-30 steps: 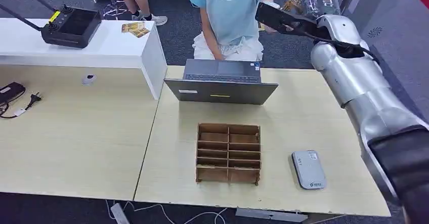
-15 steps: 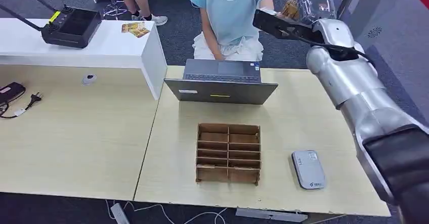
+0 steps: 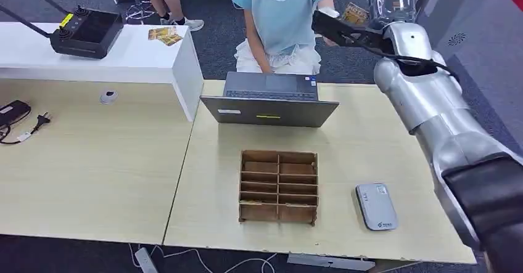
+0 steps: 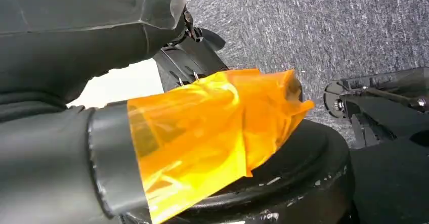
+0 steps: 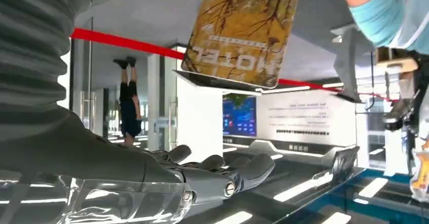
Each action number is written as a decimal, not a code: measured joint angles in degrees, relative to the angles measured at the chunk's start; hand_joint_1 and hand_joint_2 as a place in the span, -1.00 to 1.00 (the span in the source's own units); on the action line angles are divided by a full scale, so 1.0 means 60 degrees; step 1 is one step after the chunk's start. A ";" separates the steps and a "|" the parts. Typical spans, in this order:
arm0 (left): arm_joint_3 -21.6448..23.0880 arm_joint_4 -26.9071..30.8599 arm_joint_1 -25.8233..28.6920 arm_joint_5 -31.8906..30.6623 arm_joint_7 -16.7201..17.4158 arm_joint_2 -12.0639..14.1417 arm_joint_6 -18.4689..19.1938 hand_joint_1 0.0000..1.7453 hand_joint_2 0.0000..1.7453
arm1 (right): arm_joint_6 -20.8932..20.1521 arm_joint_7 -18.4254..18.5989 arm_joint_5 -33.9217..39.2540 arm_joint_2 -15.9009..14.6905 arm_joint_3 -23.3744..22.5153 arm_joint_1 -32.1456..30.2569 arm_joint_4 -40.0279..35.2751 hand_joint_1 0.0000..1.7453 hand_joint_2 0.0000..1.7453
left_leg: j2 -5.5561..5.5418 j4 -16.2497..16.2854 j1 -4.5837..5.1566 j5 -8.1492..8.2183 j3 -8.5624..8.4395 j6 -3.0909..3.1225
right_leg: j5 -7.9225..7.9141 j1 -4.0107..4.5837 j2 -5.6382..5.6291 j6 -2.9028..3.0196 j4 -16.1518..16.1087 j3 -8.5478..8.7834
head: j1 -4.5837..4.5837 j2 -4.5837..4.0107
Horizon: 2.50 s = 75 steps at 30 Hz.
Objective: Pass the card to the sensor for recognition and then transmit it.
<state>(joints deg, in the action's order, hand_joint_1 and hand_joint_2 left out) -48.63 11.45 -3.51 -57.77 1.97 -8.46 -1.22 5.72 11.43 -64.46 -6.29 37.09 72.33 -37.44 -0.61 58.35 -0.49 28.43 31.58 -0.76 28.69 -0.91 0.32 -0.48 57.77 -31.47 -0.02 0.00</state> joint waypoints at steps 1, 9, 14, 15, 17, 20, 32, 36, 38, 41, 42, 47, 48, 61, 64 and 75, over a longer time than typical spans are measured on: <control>0.0000 0.0000 0.0000 -0.0004 0.0000 0.0000 -0.0004 -1.00 -1.00 | 0.0113 0.0037 0.0000 -0.0004 -0.0080 -0.0040 -0.0007 -1.00 1.00 | 0.0000 0.0000 0.0000 0.0000 0.0000 0.0000 | 0.0000 0.0000 0.0000 0.0000 0.0000 0.0000 | 0.0000 0.0000; -0.0091 0.0000 0.0000 -0.0004 0.0004 -0.0011 -0.0025 -1.00 -1.00 | 0.0828 0.0496 -0.0416 -0.0167 -0.0667 -0.0596 -0.0459 -1.00 1.00 | 0.0000 0.0001 0.0000 0.0000 0.0000 0.0000 | 0.0000 0.0000 -0.0001 0.0000 0.0000 -0.0001 | 0.0000 0.0000; -0.0164 0.0000 -0.0003 -0.0029 0.0037 -0.0018 -0.0040 -1.00 -1.00 | 0.1039 0.0598 -0.0360 -0.0215 -0.1054 -0.0945 -0.0860 -1.00 1.00 | 0.0000 0.0001 0.0000 0.0000 0.0000 0.0000 | 0.0000 0.0001 -0.0002 0.0000 0.0000 -0.0001 | 0.0000 0.0000; -0.0182 0.0000 -0.0004 -0.0025 0.0058 -0.0033 -0.0047 -1.00 -1.00 | 0.1079 0.0579 -0.0185 -0.0215 -0.1211 -0.1087 -0.1024 -1.00 1.00 | -0.0001 0.0001 0.0000 0.0000 0.0001 0.0000 | 0.0000 0.0001 -0.0002 0.0000 0.0000 -0.0001 | 0.0000 0.0000; -0.0251 0.0007 -0.0006 0.0040 0.0084 -0.0048 -0.0066 -1.00 -1.00 | 0.1083 0.0365 0.0406 -0.0212 -0.1657 -0.1499 -0.1507 -1.00 1.00 | -0.0002 0.0000 -0.0001 0.0000 0.0002 0.0000 | 0.0000 0.0001 -0.0001 0.0000 0.0000 0.0000 | 0.0000 0.0000; -0.0389 0.0022 -0.0003 0.0131 0.0102 -0.0080 -0.0102 -1.00 -1.00 | 0.1054 -0.0119 0.1826 -0.0142 -0.2374 -0.2190 -0.2337 -1.00 -1.00 | -0.0003 0.0000 -0.0001 0.0000 0.0007 0.0000 | 0.0000 0.0001 0.0003 0.0000 0.0000 0.0000 | 0.0000 0.0000; -0.0965 0.0055 0.0018 0.0445 0.0117 -0.0139 -0.0157 -1.00 -1.00 | -0.0189 -0.1967 0.8198 0.0047 -0.4070 -0.4487 -0.5133 -1.00 -1.00 | -0.0004 0.0000 -0.0001 0.0001 0.0008 0.0000 | 0.0001 0.0001 0.0003 0.0000 0.0000 -0.0002 | 0.0000 0.0000; -0.1100 0.0055 0.0017 0.0459 0.0175 -0.0150 -0.0160 -1.00 -1.00 | -0.0283 -0.2237 0.9016 0.0036 -0.4321 -0.5023 -0.5715 -1.00 -1.00 | -0.0003 0.0000 0.0000 0.0001 0.0007 0.0001 | 0.0000 -0.0001 0.0001 0.0000 -0.0001 -0.0003 | 0.0000 0.0000; -0.1126 0.0055 0.0016 0.0459 0.0179 -0.0153 -0.0164 -1.00 -1.00 | -0.0280 -0.2251 0.9078 0.0036 -0.4390 -0.5161 -0.5873 -1.00 -1.00 | -0.0002 0.0000 0.0000 0.0001 0.0006 0.0001 | 0.0000 0.0000 0.0001 0.0000 -0.0001 -0.0003 | 0.0000 0.0000; -0.1173 0.0055 0.0016 0.0459 0.0179 -0.0161 -0.0171 -1.00 -1.00 | -0.0269 -0.2255 0.9132 0.0026 -0.4434 -0.5268 -0.6043 -1.00 -1.00 | -0.0002 0.0000 0.0000 0.0001 0.0005 0.0000 | 0.0000 0.0000 -0.0001 0.0000 0.0000 -0.0003 | 0.0000 0.0000; -0.1177 0.0055 0.0016 0.0459 0.0179 -0.0164 -0.0171 -1.00 -1.00 | -0.0265 -0.2248 0.9136 0.0026 -0.4434 -0.5286 -0.6076 -1.00 -1.00 | -0.0002 0.0000 0.0000 0.0001 0.0004 0.0000 | 0.0000 0.0000 -0.0001 0.0000 0.0000 -0.0003 | 0.0000 0.0000; -0.1191 0.0055 0.0016 0.0474 0.0197 -0.0168 -0.0175 -1.00 -1.00 | -0.0320 -0.2448 0.9724 -0.0011 -0.4459 -0.5476 -0.6288 -1.00 -1.00 | -0.0003 0.0000 -0.0001 0.0001 0.0004 0.0000 | 0.0001 0.0001 0.0003 0.0000 -0.0001 -0.0005 | 0.0000 0.0000; -0.1202 0.0055 0.0016 0.0488 0.0200 -0.0168 -0.0175 -1.00 -1.00 | -0.0382 -0.2565 1.0044 -0.0029 -0.4481 -0.5608 -0.6423 -1.00 -1.00 | -0.0004 0.0000 -0.0001 0.0001 0.0005 0.0000 | 0.0001 0.0001 0.0004 0.0001 -0.0001 -0.0005 | 0.0000 0.0000; -0.1563 0.0058 0.0058 0.0637 0.0200 -0.0274 -0.0488 -1.00 -1.00 | 0.0194 -0.4576 1.1784 -0.0047 -0.4958 -0.9339 -0.9443 -1.00 -1.00 | -0.0012 -0.0001 -0.0001 0.0008 0.0017 0.0000 | 0.0008 0.0002 0.0019 -0.0001 -0.0007 -0.0015 | -0.0004 0.0000; -0.1650 0.0058 0.0070 0.0678 0.0211 -0.0299 -0.0547 -1.00 -1.00 | 0.0201 -0.4878 1.1763 -0.0095 -0.5254 -1.0473 -1.0226 -1.00 -1.00 | -0.0012 -0.0002 0.0000 0.0012 0.0024 -0.0003 | 0.0009 0.0000 0.0019 -0.0001 -0.0007 -0.0022 | -0.0004 0.0000; -0.1945 0.0058 0.0089 0.0878 0.0106 -0.0354 -0.0696 -1.00 -1.00 | -0.0655 -0.5205 1.2283 -0.0495 -0.6142 -1.2831 -1.1846 -1.00 -1.00 | -0.0006 -0.0002 0.0000 0.0013 0.0027 -0.0003 | 0.0011 0.0000 0.0012 -0.0005 -0.0008 -0.0020 | 0.0000 0.0000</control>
<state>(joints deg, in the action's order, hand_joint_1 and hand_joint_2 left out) -60.30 11.80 -2.98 -52.50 2.60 -10.58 -5.40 1.79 -19.80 9.24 -9.27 0.24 -4.66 -108.52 -0.65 58.33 -0.49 28.50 31.74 -0.77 28.76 -0.91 0.39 -0.51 57.71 -31.59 -0.02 0.00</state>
